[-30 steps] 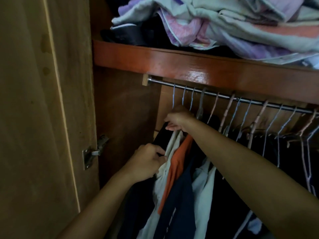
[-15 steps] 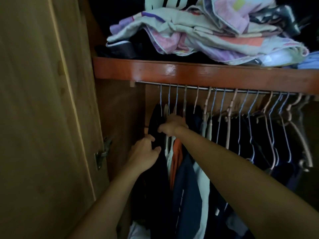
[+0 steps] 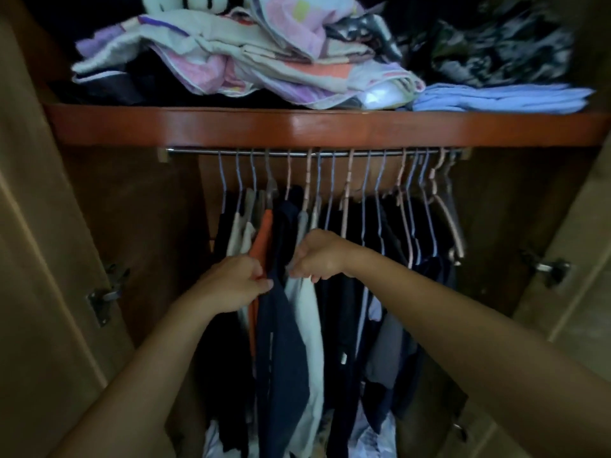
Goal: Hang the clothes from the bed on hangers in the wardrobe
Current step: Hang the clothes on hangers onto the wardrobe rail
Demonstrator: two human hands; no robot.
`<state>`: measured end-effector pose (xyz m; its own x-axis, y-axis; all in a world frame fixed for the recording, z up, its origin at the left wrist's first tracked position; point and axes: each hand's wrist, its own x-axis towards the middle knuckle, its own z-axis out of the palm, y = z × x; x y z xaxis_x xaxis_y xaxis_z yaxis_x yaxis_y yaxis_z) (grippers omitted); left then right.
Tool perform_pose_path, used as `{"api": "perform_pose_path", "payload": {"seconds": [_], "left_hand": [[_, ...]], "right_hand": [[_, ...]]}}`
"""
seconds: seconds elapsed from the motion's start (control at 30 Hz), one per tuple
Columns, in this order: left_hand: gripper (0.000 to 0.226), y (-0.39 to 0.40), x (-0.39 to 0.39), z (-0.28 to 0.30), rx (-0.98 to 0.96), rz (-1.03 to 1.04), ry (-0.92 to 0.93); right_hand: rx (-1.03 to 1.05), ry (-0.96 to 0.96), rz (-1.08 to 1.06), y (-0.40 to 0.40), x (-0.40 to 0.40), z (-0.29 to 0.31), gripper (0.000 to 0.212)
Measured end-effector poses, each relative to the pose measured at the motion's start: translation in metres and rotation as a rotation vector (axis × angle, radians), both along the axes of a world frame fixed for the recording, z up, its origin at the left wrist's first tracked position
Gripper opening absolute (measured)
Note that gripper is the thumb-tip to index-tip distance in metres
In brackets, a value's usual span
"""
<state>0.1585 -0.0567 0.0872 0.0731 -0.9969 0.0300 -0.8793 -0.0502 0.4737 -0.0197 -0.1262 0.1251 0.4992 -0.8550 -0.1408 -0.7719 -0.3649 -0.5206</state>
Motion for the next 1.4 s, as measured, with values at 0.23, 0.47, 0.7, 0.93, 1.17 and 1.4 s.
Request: {"api": "perform_pose_path", "payload": {"seconds": [0.23,0.47,0.7,0.93,1.17,1.4], "left_hand": [[0.052,-0.002,-0.099,0.013,0.104,-0.299,-0.105],[0.068,0.004,-0.191,0.018,0.150,-0.476,-0.192],[0.069,0.022,-0.285,0.017,0.205,-0.716,-0.211],[0.063,0.036,-0.373,0.018,0.065,-0.956,-0.146],[0.065,0.041,-0.445,0.022,0.053,-1.230,-0.217],[0.059,0.079,-0.499,0.014,0.027,-1.650,-0.264]], "right_hand": [[-0.018,0.322,0.102,0.043,-0.119,0.010,0.035],[-0.067,0.351,-0.009,0.094,-0.228,0.003,0.038],[-0.090,0.383,-0.176,0.162,-0.314,-0.006,0.030],[0.002,0.425,-0.476,0.209,-0.369,-0.001,0.038],[0.041,0.417,-0.781,0.270,-0.403,0.007,0.031],[0.081,0.443,-1.076,0.344,-0.407,0.000,0.033]]}}
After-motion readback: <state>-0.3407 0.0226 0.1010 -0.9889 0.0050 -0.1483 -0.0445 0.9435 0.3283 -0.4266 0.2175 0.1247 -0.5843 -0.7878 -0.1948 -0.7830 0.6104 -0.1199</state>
